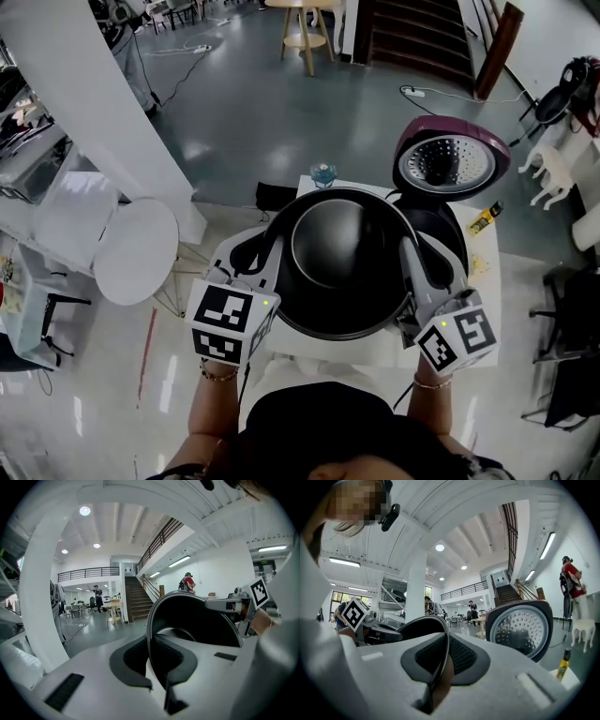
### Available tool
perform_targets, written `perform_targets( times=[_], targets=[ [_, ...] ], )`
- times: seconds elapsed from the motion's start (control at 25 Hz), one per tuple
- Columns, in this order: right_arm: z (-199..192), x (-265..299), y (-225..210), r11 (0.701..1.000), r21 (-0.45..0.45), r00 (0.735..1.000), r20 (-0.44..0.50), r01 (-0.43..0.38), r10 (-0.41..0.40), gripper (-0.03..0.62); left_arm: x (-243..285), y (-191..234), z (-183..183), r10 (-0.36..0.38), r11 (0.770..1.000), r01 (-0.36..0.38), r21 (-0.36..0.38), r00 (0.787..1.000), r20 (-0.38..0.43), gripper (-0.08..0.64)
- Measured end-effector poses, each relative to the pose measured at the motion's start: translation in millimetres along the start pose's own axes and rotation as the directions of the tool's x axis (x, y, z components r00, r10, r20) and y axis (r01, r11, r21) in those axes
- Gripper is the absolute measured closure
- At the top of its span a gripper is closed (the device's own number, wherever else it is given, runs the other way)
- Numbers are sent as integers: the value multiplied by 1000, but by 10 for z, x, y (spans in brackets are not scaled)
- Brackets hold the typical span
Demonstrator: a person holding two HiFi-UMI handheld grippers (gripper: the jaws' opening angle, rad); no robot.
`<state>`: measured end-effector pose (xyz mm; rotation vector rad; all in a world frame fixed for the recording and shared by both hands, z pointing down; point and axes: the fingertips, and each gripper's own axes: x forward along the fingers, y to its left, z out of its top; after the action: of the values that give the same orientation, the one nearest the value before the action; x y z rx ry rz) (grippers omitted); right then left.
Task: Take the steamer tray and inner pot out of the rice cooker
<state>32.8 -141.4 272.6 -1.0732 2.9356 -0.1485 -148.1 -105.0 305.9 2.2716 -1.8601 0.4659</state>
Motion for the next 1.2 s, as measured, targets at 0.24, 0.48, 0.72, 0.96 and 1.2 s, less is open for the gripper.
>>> perform_targets(
  times=[0.24,0.48,0.72,0.96,1.2],
  targets=[
    [-597,202,553,996,78,995,-99,34,-26,560,-225,415,-689,-40,998,34,-51,993,-115,545],
    [-1125,76,738,977,160,979,-166,143,-116,560,-217,415,-1231,-120,992,111,-58,975,-186,545],
    [-1647,-134,770,935,230,941,-271,270,-205,560,-85,258,-1741,-240,971,224,-88,929,-283,545],
    [-2159,-269,746,871,310,898,-350,381,-268,558,86,153,-2176,-312,949,300,-92,875,-370,545],
    [-2526,-299,686,798,367,853,-411,478,-322,558,287,90,-2537,-366,929,345,-131,817,-445,545]
  ],
)
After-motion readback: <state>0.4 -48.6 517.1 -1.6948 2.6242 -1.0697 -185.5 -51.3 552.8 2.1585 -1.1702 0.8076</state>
